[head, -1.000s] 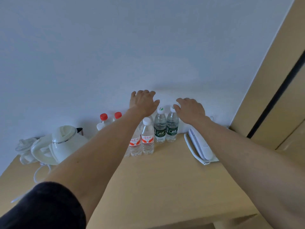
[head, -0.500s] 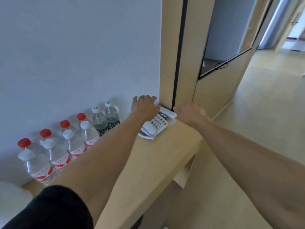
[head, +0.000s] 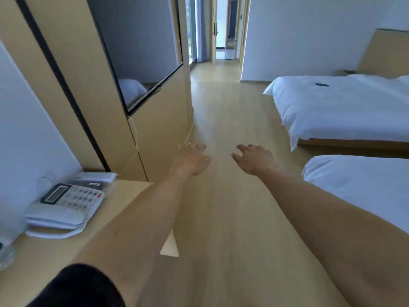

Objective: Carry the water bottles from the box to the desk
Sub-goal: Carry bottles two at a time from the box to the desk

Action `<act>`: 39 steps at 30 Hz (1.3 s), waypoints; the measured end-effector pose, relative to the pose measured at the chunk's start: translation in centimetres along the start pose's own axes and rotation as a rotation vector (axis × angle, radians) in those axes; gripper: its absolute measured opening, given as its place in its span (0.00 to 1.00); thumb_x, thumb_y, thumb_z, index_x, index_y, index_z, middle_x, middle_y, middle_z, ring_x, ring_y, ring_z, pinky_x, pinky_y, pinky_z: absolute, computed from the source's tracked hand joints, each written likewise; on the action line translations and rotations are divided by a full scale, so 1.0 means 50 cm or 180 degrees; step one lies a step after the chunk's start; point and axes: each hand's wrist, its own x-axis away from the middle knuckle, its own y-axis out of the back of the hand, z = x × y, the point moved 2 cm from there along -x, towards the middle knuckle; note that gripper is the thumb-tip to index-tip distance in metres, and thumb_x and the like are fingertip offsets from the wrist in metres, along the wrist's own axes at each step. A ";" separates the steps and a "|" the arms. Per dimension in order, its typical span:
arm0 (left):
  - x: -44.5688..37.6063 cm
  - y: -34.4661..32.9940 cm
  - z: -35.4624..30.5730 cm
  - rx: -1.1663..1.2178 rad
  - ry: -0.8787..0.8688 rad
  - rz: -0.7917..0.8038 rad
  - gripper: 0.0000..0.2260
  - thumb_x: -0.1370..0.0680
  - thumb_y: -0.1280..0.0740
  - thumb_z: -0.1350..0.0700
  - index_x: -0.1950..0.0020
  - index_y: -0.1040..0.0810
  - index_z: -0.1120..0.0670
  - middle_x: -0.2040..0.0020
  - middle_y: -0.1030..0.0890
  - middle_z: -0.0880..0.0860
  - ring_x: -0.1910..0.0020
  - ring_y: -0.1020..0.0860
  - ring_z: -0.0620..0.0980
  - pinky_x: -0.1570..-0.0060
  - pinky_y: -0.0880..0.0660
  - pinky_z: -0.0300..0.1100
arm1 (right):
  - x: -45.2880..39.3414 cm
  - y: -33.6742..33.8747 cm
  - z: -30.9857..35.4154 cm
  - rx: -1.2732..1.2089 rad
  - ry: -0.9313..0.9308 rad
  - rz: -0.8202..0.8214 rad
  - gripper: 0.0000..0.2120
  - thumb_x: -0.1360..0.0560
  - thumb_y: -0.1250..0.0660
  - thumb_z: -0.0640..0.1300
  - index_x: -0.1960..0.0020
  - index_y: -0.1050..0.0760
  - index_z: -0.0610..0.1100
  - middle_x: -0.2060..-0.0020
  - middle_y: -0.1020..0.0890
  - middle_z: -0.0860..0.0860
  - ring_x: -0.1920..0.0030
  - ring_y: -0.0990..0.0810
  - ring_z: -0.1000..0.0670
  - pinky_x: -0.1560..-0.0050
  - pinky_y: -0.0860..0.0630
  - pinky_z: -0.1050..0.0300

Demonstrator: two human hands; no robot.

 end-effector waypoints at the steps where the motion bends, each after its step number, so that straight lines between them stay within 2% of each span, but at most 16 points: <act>1: -0.025 -0.007 -0.043 -0.0015 -0.0077 0.0063 0.26 0.18 0.45 0.40 0.21 0.36 0.47 0.21 0.34 0.53 0.23 0.37 0.56 0.25 0.43 0.56 | -0.003 0.001 -0.047 -0.0011 -0.0118 0.0045 0.27 0.18 0.50 0.63 0.24 0.35 0.52 0.29 0.28 0.44 0.29 0.30 0.40 0.34 0.30 0.43; 6: -0.145 -0.043 -0.235 0.0088 -0.0185 0.0414 0.27 0.17 0.46 0.39 0.19 0.42 0.46 0.18 0.42 0.49 0.20 0.43 0.53 0.23 0.50 0.58 | -0.035 -0.008 -0.268 -0.0106 -0.0542 0.0482 0.30 0.18 0.51 0.63 0.20 0.45 0.53 0.22 0.39 0.45 0.23 0.39 0.41 0.26 0.39 0.43; 10: -0.228 -0.050 -0.357 -0.0015 -0.0259 0.0551 0.27 0.16 0.47 0.41 0.18 0.45 0.47 0.17 0.45 0.49 0.19 0.46 0.53 0.23 0.51 0.57 | -0.085 0.002 -0.411 -0.0045 -0.0690 0.0590 0.29 0.18 0.52 0.63 0.20 0.46 0.53 0.21 0.41 0.47 0.21 0.43 0.44 0.25 0.41 0.44; 18: -0.376 -0.040 -0.470 -0.0070 -0.0229 0.0655 0.27 0.15 0.48 0.41 0.17 0.46 0.47 0.17 0.47 0.49 0.18 0.47 0.53 0.22 0.50 0.56 | -0.221 0.030 -0.545 -0.0051 -0.0710 0.0615 0.29 0.18 0.53 0.62 0.19 0.48 0.55 0.20 0.43 0.48 0.21 0.45 0.45 0.24 0.43 0.44; 27: -0.600 -0.055 -0.446 -0.0082 -0.0092 0.0700 0.26 0.16 0.47 0.41 0.19 0.42 0.47 0.19 0.40 0.51 0.21 0.42 0.56 0.24 0.46 0.55 | -0.455 0.008 -0.544 -0.0227 -0.0663 0.0774 0.29 0.18 0.50 0.63 0.19 0.48 0.56 0.20 0.45 0.47 0.20 0.46 0.44 0.23 0.45 0.43; 39: -1.090 -0.065 -0.316 0.0083 -0.0082 0.0948 0.27 0.17 0.43 0.42 0.19 0.42 0.46 0.20 0.38 0.52 0.23 0.37 0.59 0.27 0.40 0.53 | -0.926 0.007 -0.536 -0.0270 -0.0943 0.0892 0.29 0.18 0.49 0.63 0.20 0.47 0.57 0.20 0.42 0.49 0.22 0.42 0.45 0.25 0.41 0.46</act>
